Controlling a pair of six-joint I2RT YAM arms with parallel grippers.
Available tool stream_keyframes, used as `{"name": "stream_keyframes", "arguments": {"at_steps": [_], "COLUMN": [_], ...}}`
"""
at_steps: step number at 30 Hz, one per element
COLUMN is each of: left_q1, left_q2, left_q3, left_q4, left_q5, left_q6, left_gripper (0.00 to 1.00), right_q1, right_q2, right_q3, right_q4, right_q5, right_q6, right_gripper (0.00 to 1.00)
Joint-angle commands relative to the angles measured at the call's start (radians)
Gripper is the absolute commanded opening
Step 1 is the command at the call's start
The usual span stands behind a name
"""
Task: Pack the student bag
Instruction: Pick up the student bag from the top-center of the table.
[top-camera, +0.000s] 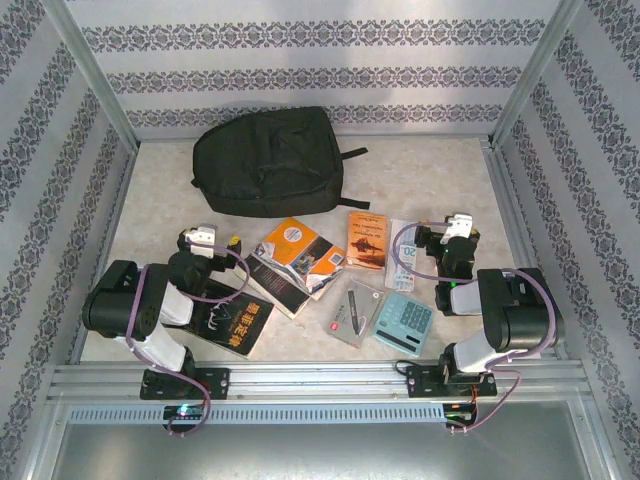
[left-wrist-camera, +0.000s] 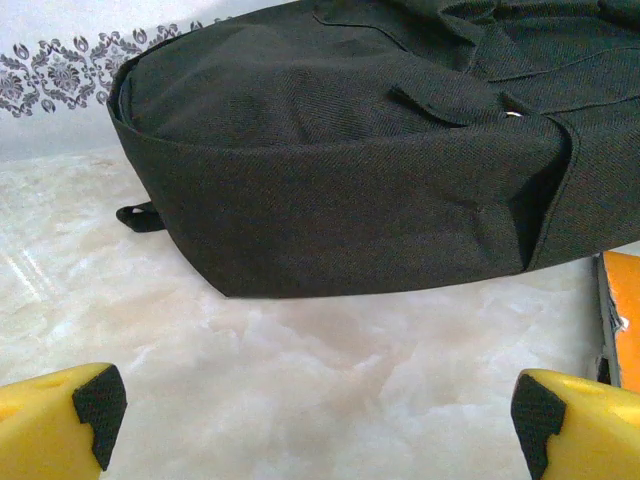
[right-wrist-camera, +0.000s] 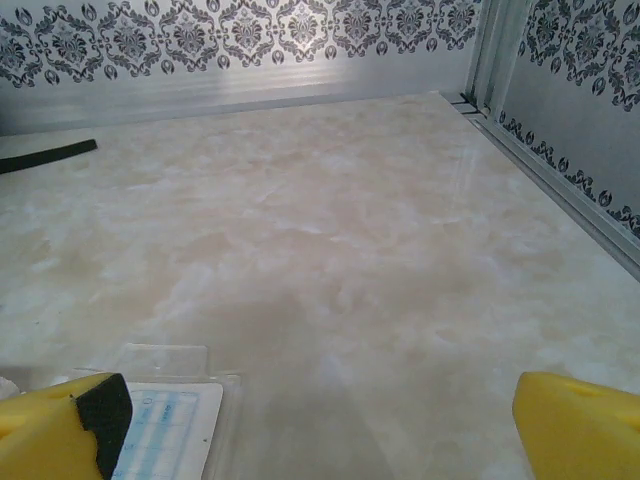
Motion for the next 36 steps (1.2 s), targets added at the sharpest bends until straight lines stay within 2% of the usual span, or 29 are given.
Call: {"name": "stream_keyframes", "arguments": {"at_steps": [1,24,29,31,33,34,35,36], "left_q1": [-0.007,-0.008,-0.008,-0.008,-0.008,-0.007,-0.007,-0.008], "left_q2": [-0.010,0.003,-0.002,-0.021,-0.075,-0.126,-0.175,-0.255], "left_q3": [-0.012,-0.013,-0.018,-0.022,-0.031,-0.041,-0.049,-0.055], "left_q4": [0.033,0.055,0.055,0.054,0.037,0.017,-0.012,-0.065], "left_q5": [0.043,0.043,0.038,0.032,-0.018,-0.089,-0.148,-0.197], "left_q6": [0.027,0.027,0.026,0.027,0.008,-0.018,-0.040,-0.058], "left_gripper": [1.00,1.00,1.00,1.00,1.00,1.00,1.00,1.00], "right_q1": [0.007,0.007,0.007,0.007,0.007,0.014,0.036,0.075], "right_q2": [0.005,0.006,0.008,0.008,-0.008,-0.036,-0.071,-0.121], "right_q3": [0.004,0.004,0.054,0.046,0.036,0.038,0.036,0.034], "right_q4": [0.054,0.052,-0.028,-0.015,-0.001,-0.022,-0.052,-0.095], "right_q5": [0.013,0.013,-0.093,-0.048,-0.102,-0.149,-0.145,-0.086], "right_q6": [0.008,0.005,-0.031,-0.012,-0.037,-0.065,-0.091,-0.121], "right_gripper": [0.98,0.98,0.98,0.98,0.98,0.98,0.98,0.98]}}
